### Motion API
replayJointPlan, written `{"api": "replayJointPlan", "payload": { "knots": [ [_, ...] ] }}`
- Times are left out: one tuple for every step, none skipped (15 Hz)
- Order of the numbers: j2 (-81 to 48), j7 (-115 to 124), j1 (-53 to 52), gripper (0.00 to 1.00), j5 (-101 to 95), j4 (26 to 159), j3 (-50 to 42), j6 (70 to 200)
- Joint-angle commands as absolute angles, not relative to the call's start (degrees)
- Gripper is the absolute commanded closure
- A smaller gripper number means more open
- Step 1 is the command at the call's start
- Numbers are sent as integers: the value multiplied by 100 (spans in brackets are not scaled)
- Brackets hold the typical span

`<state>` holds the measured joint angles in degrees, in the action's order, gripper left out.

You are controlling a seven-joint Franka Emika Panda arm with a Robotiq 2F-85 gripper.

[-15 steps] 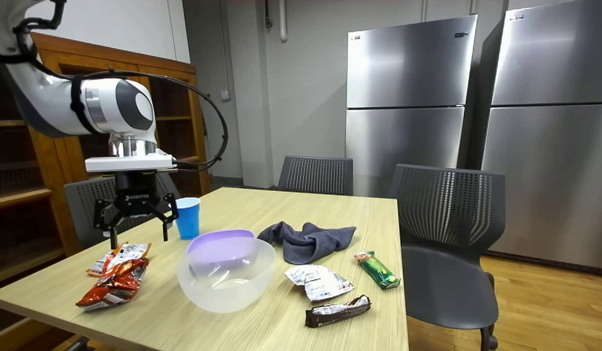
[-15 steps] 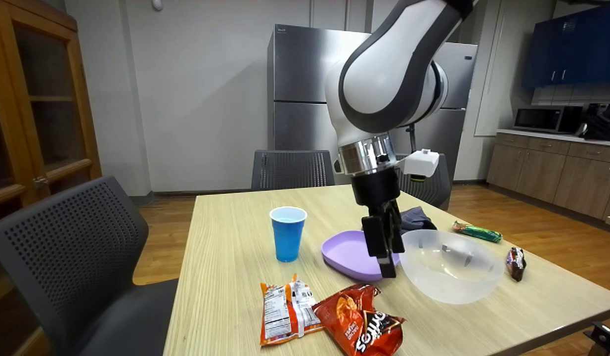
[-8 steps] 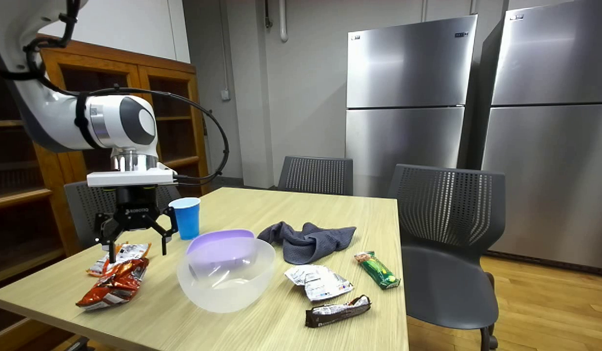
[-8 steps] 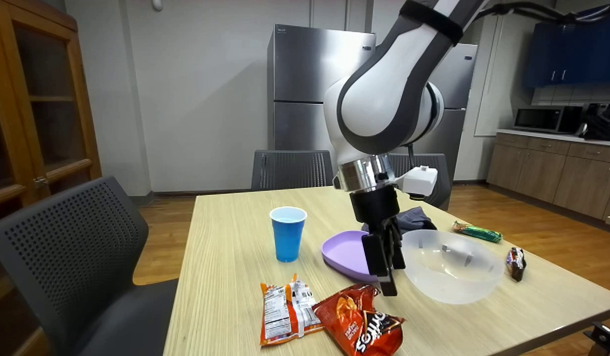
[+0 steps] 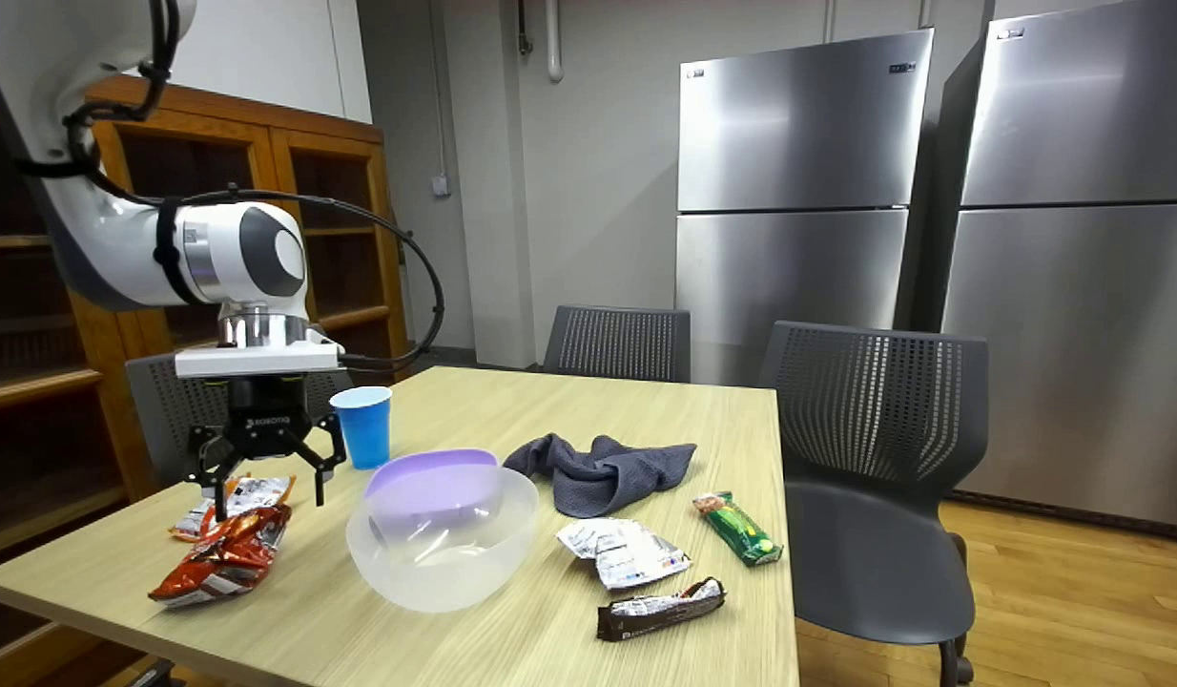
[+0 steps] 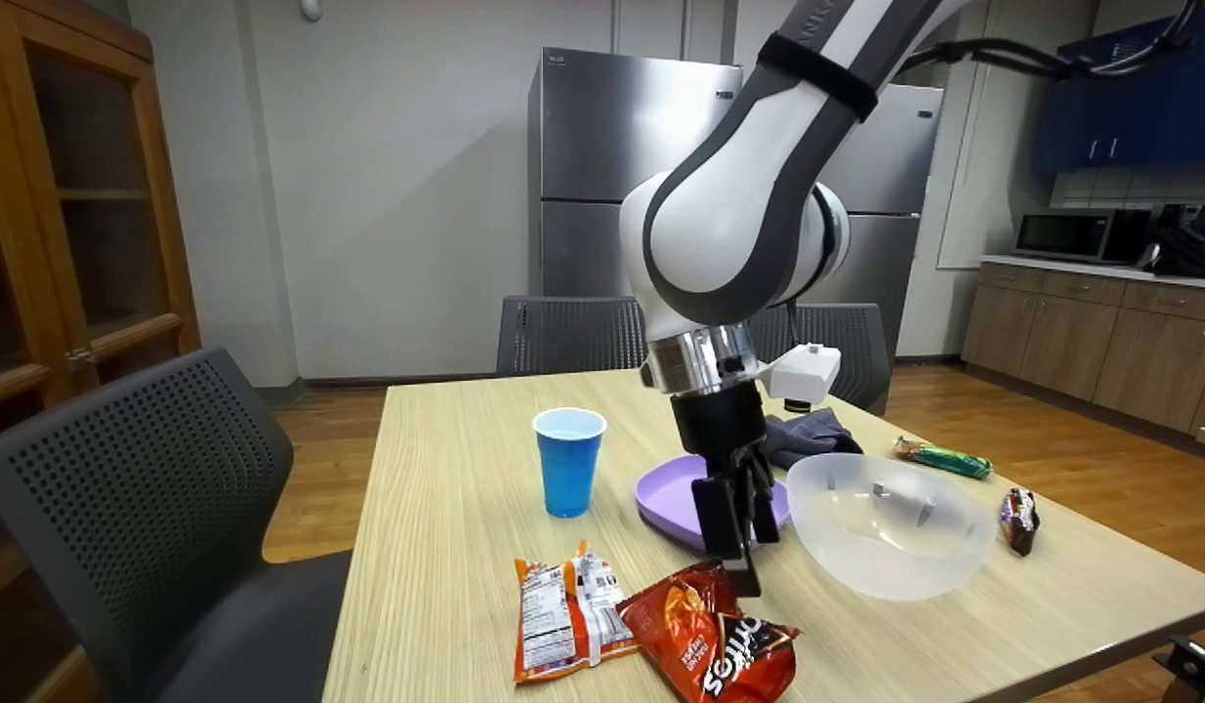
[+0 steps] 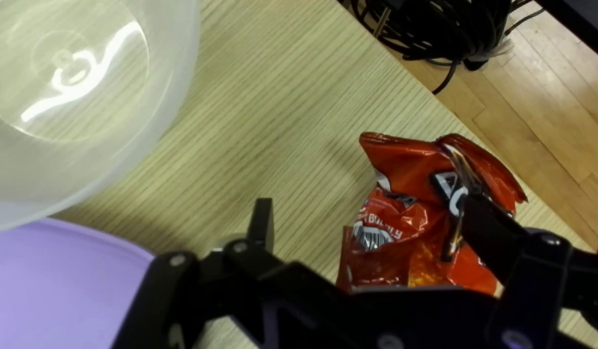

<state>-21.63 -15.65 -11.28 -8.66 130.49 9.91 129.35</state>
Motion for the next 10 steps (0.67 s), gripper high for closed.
{"api": "replayJointPlan", "payload": {
  "knots": [
    [-2364, -1233, -1217, 0, -1035, 12750, 997, 13001],
    [-2410, -1177, -1239, 0, -1062, 12697, 986, 13039],
    [-2450, -1155, -1248, 0, -1069, 12637, 988, 13049],
    [-2483, -1122, -1263, 0, -1085, 12596, 985, 13072],
    [-2541, -1096, -1283, 0, -1106, 12535, 980, 13079],
    [-2605, -1064, -1303, 0, -1124, 12468, 976, 13069],
    [-2670, -1050, -1321, 0, -1134, 12409, 976, 13063],
    [-2719, -1032, -1335, 0, -1145, 12362, 973, 13063],
    [-2775, -1021, -1348, 0, -1149, 12310, 973, 13050],
    [-2834, -1020, -1356, 0, -1143, 12262, 972, 13035]
  ]
}}
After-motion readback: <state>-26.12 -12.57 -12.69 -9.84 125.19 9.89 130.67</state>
